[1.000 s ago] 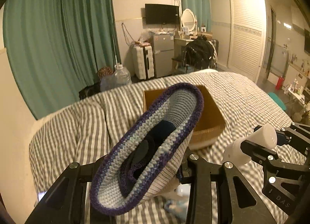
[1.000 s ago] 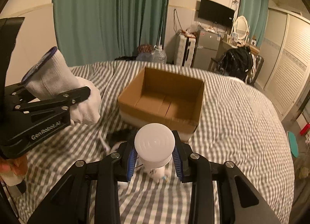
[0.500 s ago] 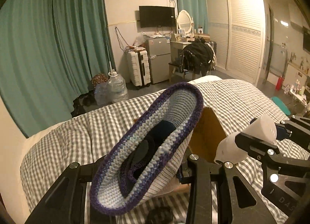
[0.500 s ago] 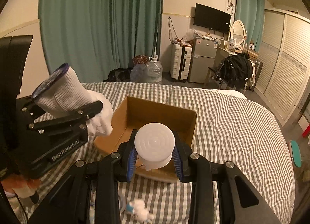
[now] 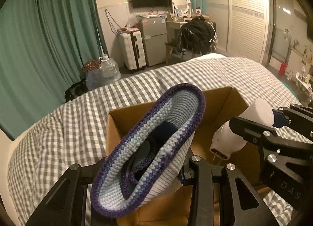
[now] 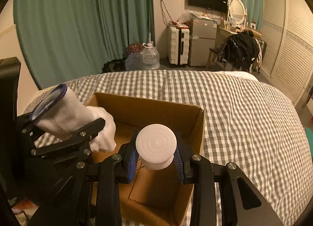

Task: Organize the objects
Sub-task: 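Carry the sock and cup into the box and open both tools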

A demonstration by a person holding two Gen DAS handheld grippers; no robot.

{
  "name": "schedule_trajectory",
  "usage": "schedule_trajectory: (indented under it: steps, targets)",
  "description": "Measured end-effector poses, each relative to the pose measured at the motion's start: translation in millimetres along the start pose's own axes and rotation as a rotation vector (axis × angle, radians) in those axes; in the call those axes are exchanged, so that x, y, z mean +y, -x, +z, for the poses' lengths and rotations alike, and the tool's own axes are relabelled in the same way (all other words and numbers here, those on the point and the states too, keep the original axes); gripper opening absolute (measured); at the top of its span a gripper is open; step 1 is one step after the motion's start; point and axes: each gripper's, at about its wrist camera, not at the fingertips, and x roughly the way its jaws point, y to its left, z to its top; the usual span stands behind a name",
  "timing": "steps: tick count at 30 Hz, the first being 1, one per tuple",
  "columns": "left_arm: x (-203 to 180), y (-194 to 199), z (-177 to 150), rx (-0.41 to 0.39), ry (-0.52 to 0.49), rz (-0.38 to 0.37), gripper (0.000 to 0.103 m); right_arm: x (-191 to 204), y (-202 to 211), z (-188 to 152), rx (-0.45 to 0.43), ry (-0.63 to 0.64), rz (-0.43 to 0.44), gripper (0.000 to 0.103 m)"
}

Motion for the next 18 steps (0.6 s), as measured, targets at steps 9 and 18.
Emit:
schedule_trajectory:
  steps: [9, 18]
  targets:
    - [-6.9, -18.8, -17.2, 0.054, -0.055, -0.057, 0.043, -11.1, -25.2, -9.9, 0.027, -0.045, 0.01, 0.032]
    - [-3.6, 35.7, -9.3, -0.033, -0.03, -0.017, 0.088, -15.8, 28.1, 5.0, -0.067, -0.101, -0.009, 0.064]
